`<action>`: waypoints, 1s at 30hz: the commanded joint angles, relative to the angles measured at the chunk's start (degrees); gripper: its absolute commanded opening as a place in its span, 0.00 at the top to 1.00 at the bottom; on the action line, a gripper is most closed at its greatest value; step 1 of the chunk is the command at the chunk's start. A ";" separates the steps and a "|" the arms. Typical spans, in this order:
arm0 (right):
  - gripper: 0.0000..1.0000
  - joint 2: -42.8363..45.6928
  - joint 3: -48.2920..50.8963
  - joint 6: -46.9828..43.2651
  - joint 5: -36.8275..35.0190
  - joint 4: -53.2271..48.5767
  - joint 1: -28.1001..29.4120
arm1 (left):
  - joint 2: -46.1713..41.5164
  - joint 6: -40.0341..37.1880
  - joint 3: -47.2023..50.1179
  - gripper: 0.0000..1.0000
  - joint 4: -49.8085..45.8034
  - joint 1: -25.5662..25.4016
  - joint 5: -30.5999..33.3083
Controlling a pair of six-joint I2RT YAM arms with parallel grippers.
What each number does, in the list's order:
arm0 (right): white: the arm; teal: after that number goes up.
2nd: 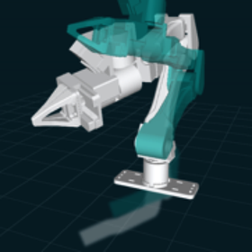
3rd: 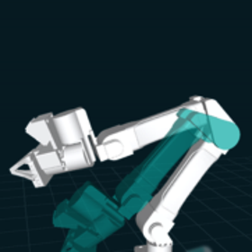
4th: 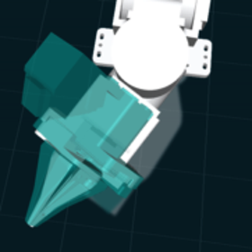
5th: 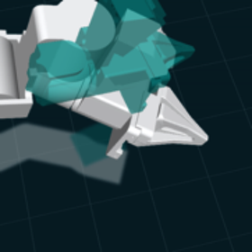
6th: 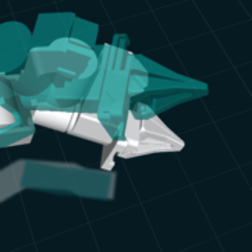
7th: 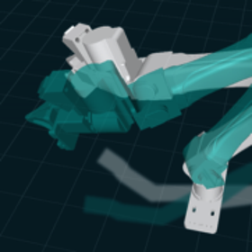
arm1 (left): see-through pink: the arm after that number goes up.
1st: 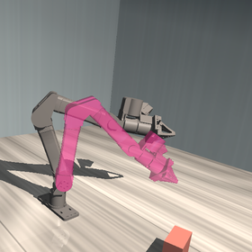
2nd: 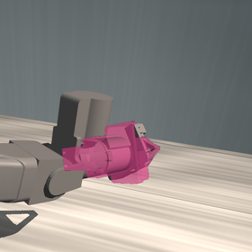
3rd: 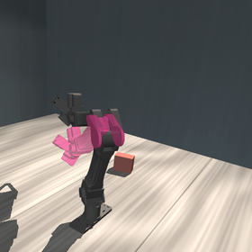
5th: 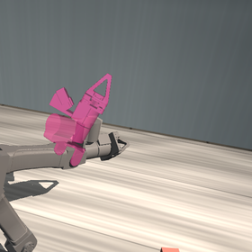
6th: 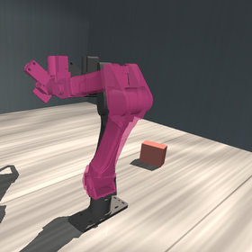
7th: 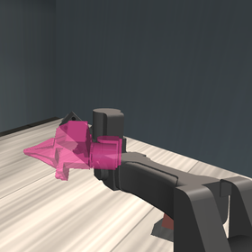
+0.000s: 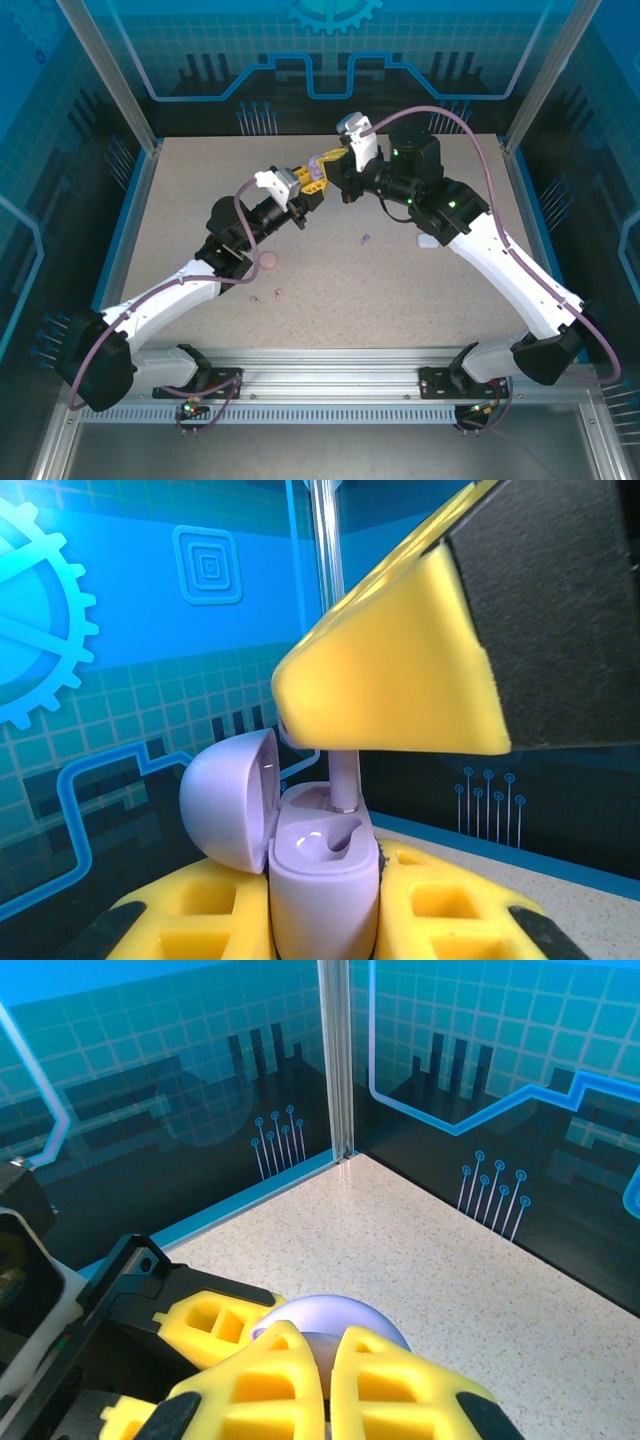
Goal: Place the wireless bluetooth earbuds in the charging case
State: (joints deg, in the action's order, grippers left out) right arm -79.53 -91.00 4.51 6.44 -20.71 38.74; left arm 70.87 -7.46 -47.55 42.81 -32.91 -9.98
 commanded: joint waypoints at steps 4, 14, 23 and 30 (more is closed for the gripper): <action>0.94 0.01 0.47 0.21 1.46 0.08 -0.68 | -0.38 0.42 -2.40 1.00 1.93 -0.65 -0.93; 0.94 1.47 0.72 0.61 -0.26 1.56 -0.68 | -0.12 0.34 -2.40 1.00 1.77 -0.77 -1.10; 0.94 2.35 -0.18 1.54 -1.57 3.92 -0.70 | -0.21 0.39 -2.13 1.00 1.72 -0.85 -1.10; 0.94 2.29 -0.24 1.86 -0.48 3.57 -0.68 | -0.14 0.19 -2.11 1.00 1.70 -1.02 -1.01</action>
State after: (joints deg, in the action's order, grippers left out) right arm -78.46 -90.67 5.56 5.85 -18.76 38.57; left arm 70.89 -7.46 -48.18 42.70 -33.30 -9.98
